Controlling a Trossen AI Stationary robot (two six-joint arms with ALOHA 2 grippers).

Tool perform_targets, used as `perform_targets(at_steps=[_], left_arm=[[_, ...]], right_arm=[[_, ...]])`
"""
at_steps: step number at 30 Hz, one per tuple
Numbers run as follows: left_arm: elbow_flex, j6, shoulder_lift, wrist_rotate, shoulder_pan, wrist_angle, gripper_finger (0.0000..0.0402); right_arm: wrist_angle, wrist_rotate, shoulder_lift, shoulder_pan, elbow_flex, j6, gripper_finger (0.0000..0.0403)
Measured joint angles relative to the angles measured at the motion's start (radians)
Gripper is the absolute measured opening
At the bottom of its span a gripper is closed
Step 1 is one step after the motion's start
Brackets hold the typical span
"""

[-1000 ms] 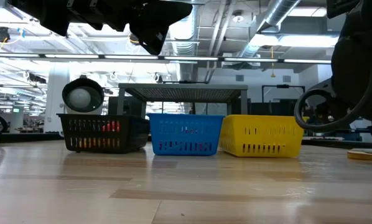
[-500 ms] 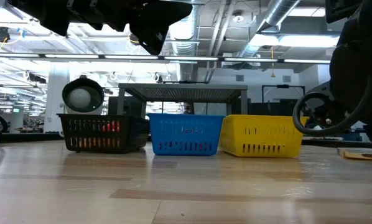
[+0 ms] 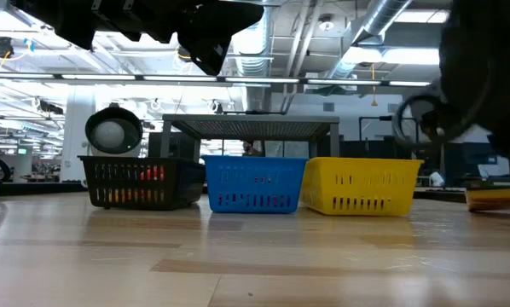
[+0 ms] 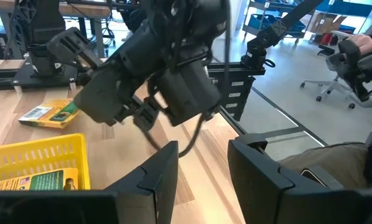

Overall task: Pick & Place Office Desk Supplies
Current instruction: Put the yellow crayon box into the yellow basket

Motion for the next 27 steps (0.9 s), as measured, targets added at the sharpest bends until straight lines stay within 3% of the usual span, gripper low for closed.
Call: perform_targets(at_steps=[15,27], left_arm=[[0.0,0.0,0.0,0.0,0.0,-0.016,0.0136],[0.0,0.0,0.0,0.0,0.0,-0.031,0.0136]], right_arm=[[-0.006,-0.014,-0.007,0.021,0.148,-0.044,0.0],[-0.007,-0.025,-0.009,0.1,0.301,-0.061,0.0]])
